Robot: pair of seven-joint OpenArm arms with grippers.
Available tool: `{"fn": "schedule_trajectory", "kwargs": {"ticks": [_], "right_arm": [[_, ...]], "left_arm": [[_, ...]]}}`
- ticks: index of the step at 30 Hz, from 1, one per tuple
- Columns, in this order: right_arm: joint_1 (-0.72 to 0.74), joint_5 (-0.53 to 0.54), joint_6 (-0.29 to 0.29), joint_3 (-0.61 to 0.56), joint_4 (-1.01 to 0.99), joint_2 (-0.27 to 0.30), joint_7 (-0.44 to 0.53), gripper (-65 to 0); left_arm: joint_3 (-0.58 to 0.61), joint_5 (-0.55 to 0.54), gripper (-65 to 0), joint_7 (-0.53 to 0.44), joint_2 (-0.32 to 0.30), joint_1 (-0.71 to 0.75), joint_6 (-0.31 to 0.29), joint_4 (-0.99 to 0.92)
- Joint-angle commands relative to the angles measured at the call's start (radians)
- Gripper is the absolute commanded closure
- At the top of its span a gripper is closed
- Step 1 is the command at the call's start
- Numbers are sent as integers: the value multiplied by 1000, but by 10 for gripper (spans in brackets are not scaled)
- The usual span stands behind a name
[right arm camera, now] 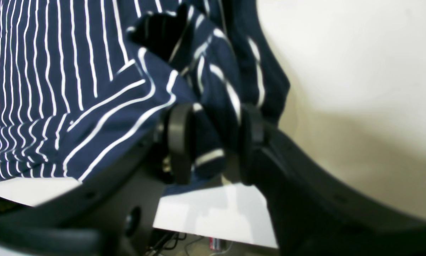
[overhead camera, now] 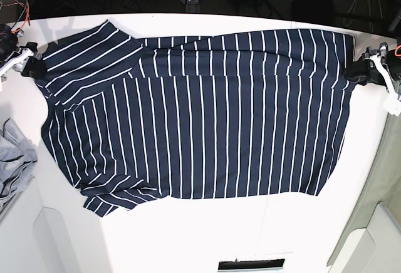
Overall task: Layout the t-shirt on the table in an organized manner, then fold the t-shirt properly
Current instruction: 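Pull both held corners apart to straighten the shirt's edge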
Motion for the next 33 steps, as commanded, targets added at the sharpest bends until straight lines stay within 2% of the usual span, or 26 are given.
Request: {"fn": "schedule_trajectory", "kwargs": {"ticks": [1,5,8,10,12,19,22,28,33], "right_arm": [[5,16,3,9,17,20,19,-208],[5,6,3,9,17,20,19,-209],[5,0,3,9,17,20,19,-262],[5,-4,3,9,17,20,19,-297],[5,-7,3,10,17,22,19,-298],[5,-10,3,10,17,28,19,-298],[5,-10,3,10,17,28,19,-298],[5,-6,3,10,17,28,19,-298],[5,-2,3,10,17,28,19,-298]], "left_arm": [[-11,-26,-245,-10,-24,-5,-5,15],[-11,-20,-245,7,-10,-5,-5,15],[-11,6,-246,35,3,4,-5,14],[-11,8,-273,34,3,27,-5,14],[-12,10,-295,34,3,54,-5,14],[-53,21,-295,8,18,124,-5,14],[-72,103,-295,-22,47,134,-5,11],[-73,285,-295,-144,93,134,-5,-10],[-73,299,-295,-145,106,134,-5,-10]]}}
